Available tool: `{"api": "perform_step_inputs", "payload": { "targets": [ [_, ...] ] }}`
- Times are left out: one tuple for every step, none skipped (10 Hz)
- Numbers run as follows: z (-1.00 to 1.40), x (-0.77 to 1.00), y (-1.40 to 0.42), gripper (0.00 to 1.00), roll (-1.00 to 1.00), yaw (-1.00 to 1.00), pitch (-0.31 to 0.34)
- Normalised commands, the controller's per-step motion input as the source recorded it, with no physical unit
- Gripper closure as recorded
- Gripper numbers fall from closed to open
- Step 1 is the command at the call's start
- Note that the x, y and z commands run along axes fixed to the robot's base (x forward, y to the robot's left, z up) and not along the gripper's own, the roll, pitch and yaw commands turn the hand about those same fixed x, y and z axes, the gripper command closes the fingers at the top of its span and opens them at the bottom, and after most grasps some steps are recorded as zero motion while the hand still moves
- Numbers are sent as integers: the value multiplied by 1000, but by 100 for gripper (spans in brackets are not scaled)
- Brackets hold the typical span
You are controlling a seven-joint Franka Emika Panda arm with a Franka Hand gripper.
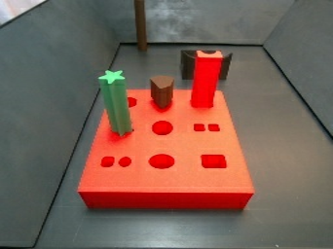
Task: Pick up the oval object. Move up. Move to above the board. Insert the oval object.
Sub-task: Pick up the oval object.
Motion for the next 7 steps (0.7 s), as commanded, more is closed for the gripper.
{"api": "perform_step_inputs", "payload": {
  "targets": [
    [-63, -549, 403, 0, 0, 51, -67],
    [-226, -629, 557, 0, 0, 374, -51],
    [-231, -677, 586, 0, 0, 340, -77],
    [-114, -740, 614, 0, 0, 286, -73],
    [-60, -720, 600, 0, -3, 306, -67],
    [-60, -569, 563, 0, 0, 443, -63],
    [-46, -400, 551, 0, 0, 537, -36]
  ]
}}
